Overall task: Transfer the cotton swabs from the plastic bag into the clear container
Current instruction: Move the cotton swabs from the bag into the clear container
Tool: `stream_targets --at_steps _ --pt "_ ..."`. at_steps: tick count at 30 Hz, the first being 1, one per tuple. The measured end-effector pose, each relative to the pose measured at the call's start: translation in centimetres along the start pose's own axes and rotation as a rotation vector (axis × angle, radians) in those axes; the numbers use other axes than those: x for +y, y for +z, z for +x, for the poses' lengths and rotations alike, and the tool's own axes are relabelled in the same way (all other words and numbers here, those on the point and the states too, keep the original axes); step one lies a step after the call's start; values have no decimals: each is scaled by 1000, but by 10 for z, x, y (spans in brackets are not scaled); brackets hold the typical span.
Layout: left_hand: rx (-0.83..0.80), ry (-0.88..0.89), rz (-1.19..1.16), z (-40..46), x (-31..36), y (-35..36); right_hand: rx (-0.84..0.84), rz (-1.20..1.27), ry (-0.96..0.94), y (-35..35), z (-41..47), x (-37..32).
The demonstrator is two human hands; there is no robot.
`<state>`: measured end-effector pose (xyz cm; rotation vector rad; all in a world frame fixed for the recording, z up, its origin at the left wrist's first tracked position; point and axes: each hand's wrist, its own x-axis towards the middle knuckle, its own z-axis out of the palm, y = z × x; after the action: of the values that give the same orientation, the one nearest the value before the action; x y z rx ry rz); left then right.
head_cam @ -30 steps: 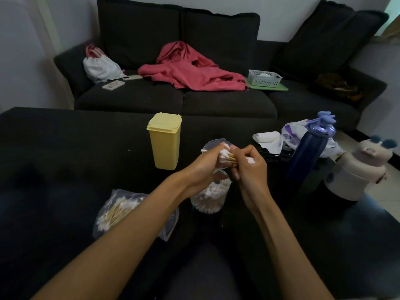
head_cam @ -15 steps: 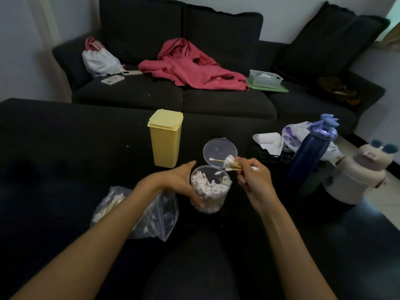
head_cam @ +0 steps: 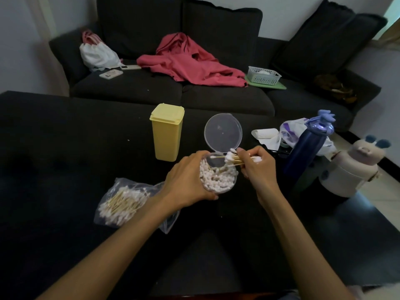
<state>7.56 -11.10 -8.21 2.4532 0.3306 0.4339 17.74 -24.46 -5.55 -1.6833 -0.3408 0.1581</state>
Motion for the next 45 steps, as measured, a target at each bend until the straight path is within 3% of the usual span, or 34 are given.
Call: stream_targets --at_steps 8,16,25,28,31,37,39,42,45 --pt "32 -10 -2 -15 8 -6 82 -176 -293 8 -11 9" --pt "21 -6 -5 -14 11 -6 172 -819 -613 13 -22 9" --pt "37 -53 -78 -11 10 -15 -41 -782 -787 8 -22 3" --pt "19 -20 -25 -10 12 -18 -151 -935 -729 7 -20 -6" --pt "9 1 13 -9 12 -20 -144 -1161 -603 9 -13 -17" --pt "-35 14 32 -5 14 -20 -211 -1313 -346 21 -9 -17" --pt "-50 7 21 -5 13 -20 -290 -1204 -227 19 -6 -21" --pt "-51 -12 11 -5 9 -24 -433 -818 -36 8 2 -29" --pt "-49 -26 -19 -5 6 -29 -436 -463 26 -2 6 -29"
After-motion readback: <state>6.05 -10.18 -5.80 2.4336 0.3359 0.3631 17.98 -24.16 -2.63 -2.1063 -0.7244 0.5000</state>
